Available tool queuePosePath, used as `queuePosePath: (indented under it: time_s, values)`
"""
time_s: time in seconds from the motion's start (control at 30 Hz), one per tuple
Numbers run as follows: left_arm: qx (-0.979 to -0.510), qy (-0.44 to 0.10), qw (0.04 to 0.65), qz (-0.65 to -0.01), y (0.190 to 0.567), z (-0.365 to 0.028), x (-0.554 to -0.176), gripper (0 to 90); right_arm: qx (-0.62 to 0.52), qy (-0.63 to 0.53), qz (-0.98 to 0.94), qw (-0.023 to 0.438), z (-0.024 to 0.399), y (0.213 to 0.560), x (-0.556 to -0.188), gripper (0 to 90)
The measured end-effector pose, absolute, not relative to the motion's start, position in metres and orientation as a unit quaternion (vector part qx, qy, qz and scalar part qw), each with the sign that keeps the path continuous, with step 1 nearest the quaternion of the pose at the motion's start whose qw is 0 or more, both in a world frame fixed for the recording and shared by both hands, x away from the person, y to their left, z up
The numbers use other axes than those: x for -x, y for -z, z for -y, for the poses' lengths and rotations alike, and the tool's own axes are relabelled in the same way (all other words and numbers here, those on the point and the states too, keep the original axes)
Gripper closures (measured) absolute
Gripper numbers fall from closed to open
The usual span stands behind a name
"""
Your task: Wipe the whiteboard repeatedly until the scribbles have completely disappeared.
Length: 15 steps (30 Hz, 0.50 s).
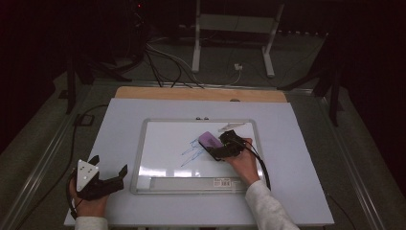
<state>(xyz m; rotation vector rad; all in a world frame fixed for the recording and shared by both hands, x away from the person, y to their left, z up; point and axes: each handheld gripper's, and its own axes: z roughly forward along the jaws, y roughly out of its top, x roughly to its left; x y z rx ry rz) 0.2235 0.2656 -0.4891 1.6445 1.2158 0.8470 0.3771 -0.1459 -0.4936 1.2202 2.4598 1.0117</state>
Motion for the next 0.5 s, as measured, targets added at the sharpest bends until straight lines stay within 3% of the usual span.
queuePosePath:
  time_s: [0.2, 0.5]
  values:
    - [-0.664, -0.342, 0.448, -0.491, 0.4890, -0.2660, -0.2233, 0.6, -0.417, -0.346, -0.834, 0.100, 0.1448, 0.4967, -0.3797, 39.5]
    - [-0.664, -0.343, 0.448, -0.491, 0.4888, -0.2656, -0.2232, 0.6, -0.418, -0.334, -0.838, 0.108, 0.1411, 0.4962, -0.3793, 40.6]
